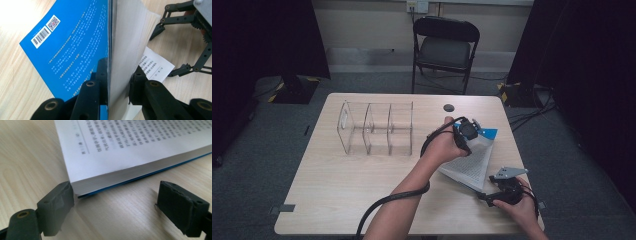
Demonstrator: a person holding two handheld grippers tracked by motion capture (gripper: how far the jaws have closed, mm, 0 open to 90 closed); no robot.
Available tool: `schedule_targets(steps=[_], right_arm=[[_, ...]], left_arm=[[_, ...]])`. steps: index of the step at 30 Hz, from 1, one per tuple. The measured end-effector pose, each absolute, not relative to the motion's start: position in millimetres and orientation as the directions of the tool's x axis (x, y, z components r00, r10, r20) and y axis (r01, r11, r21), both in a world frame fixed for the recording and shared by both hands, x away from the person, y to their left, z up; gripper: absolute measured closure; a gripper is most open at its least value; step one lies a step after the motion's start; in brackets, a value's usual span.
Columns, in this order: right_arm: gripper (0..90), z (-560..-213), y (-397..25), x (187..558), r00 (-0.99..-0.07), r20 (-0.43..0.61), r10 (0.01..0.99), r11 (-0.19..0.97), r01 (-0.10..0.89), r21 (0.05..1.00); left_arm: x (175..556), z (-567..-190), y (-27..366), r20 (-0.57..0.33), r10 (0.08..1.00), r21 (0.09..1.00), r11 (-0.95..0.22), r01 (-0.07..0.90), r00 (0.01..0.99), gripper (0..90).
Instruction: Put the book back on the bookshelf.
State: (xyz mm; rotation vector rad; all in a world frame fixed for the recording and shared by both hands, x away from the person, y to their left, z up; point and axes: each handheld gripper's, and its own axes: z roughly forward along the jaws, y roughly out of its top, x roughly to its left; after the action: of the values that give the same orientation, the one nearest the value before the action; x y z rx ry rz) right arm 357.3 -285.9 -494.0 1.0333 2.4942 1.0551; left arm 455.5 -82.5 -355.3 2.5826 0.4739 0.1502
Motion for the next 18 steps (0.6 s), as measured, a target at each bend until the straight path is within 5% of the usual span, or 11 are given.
schedule_targets(steps=[18], right_arm=[[12.5, -499.1, -272.4, 354.0, -0.693, -0.003, 0.721, 0.477, 0.493, 0.727]], left_arm=[[468.4, -326.8, -91.5, -0.032, 0.415, 0.46, -0.801, 0.382, 0.909, 74.8]])
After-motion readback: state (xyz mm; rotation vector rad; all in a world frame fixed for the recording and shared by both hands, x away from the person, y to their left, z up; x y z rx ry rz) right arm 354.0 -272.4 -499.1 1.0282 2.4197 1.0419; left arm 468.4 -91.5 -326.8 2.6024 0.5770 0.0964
